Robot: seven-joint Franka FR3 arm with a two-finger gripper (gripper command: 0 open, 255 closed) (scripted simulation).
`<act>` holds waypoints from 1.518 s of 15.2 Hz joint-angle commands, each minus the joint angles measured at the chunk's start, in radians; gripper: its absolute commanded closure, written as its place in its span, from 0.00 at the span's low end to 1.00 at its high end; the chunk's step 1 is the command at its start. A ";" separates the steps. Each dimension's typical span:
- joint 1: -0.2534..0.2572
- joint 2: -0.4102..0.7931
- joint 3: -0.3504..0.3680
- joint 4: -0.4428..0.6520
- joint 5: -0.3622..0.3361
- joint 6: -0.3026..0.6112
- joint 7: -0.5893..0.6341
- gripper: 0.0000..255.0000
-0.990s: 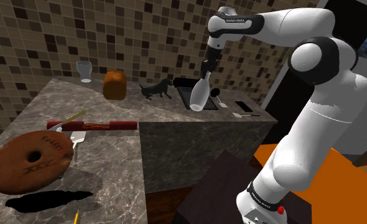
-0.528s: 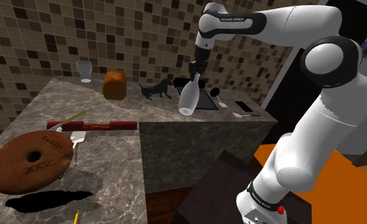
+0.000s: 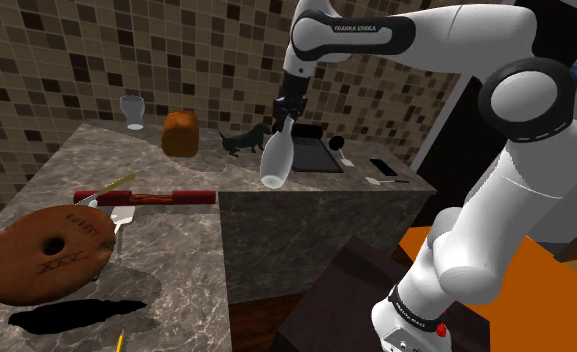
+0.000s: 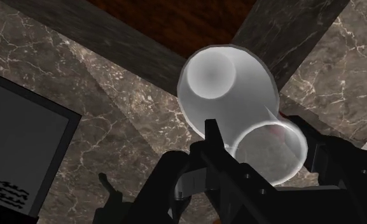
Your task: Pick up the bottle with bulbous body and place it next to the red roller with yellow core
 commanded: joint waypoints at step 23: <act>0.239 0.278 0.210 0.343 0.017 -0.064 0.451 1.00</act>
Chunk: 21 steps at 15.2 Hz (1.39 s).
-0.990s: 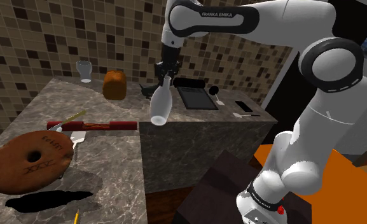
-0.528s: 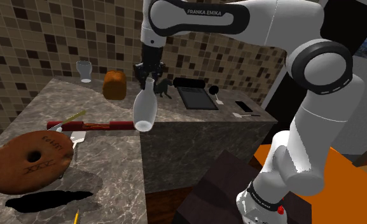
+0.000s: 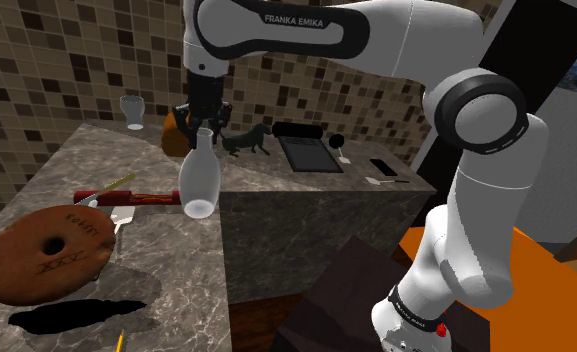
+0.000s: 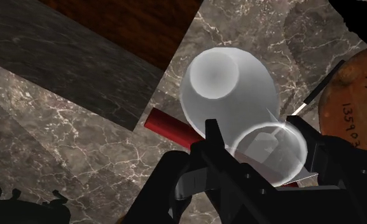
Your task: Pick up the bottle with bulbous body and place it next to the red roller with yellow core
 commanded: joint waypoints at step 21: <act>0.003 0.022 0.002 -0.229 0.002 0.251 0.001 1.00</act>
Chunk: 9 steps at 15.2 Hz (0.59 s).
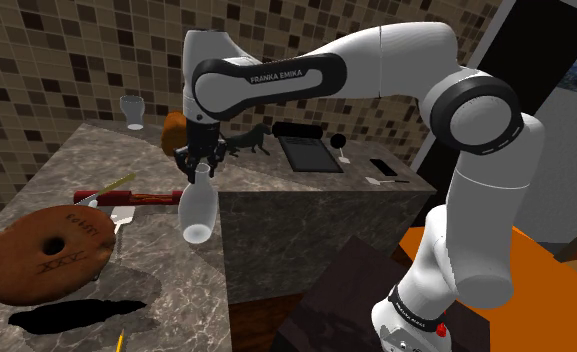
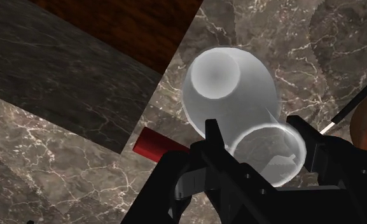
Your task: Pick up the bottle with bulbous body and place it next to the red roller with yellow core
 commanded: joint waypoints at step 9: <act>0.000 0.001 0.000 0.001 0.000 0.002 0.000 0.00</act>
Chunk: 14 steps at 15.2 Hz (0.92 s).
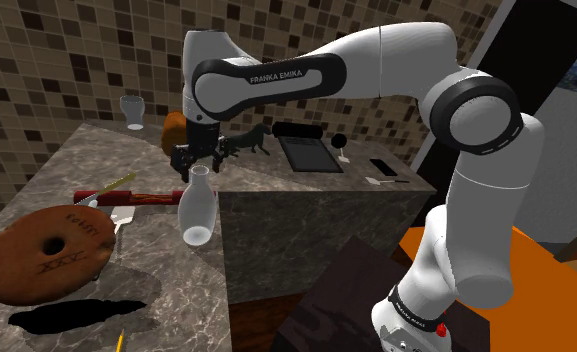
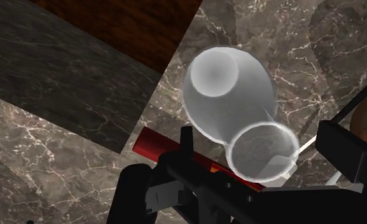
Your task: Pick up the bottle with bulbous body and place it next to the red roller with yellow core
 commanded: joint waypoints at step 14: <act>0.000 -0.021 -0.001 0.099 -0.002 -0.120 0.002 0.00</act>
